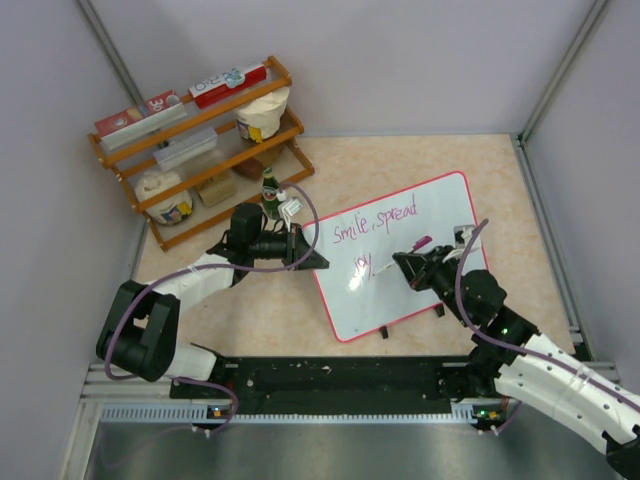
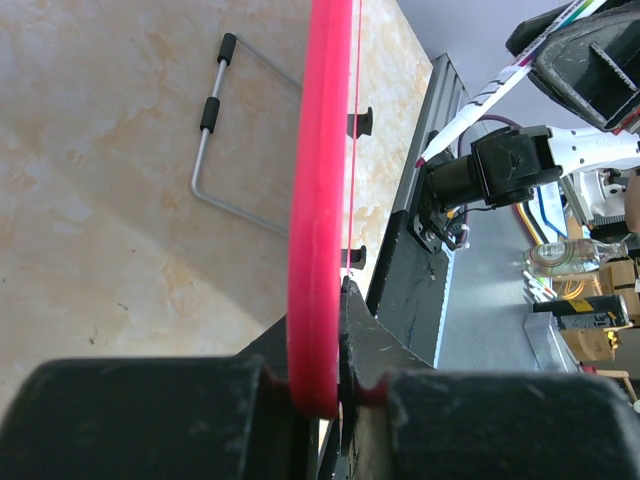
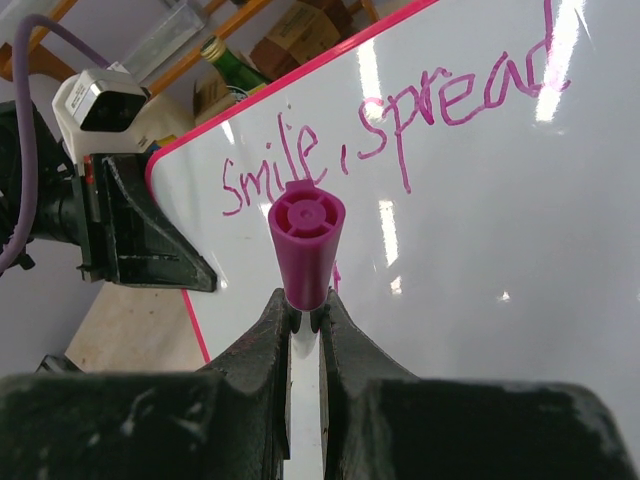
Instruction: Write a sentence on the whiteboard
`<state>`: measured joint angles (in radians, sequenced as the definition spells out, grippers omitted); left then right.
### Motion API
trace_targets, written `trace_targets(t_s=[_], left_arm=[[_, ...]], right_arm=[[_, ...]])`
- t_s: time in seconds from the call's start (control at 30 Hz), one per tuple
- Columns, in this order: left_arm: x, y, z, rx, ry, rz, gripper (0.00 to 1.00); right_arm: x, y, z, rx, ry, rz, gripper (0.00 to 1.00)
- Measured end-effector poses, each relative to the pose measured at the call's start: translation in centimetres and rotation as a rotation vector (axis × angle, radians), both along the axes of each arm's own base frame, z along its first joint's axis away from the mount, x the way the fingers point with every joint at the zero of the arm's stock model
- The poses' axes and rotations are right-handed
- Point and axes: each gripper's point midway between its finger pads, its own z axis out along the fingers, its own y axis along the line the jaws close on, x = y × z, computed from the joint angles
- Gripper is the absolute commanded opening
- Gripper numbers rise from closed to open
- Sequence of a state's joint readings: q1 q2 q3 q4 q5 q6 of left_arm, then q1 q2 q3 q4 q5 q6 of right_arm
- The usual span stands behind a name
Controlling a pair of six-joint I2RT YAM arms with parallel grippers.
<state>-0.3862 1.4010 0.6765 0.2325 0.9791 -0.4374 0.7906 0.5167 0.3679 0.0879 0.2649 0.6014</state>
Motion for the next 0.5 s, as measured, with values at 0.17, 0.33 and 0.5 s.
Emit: trace_targets(t_s=[0.17, 0.33, 0.5], left_arm=[[0.0, 0.0, 0.02, 0.0, 0.0, 0.0, 0.0], [0.0, 0.01, 0.06, 0.001, -0.005, 0.001, 0.16], [0.39, 0.29, -0.51, 0.041, -0.057, 0.028, 0.31]], right_arm=[[-0.07, -0.06, -0.45, -0.009, 0.016, -0.001, 0.0], [-0.1, -0.12, -0.69, -0.015, 0.023, -0.002, 0.0], [-0.11, -0.14, -0.76, -0.014, 0.027, -0.003, 0.0]])
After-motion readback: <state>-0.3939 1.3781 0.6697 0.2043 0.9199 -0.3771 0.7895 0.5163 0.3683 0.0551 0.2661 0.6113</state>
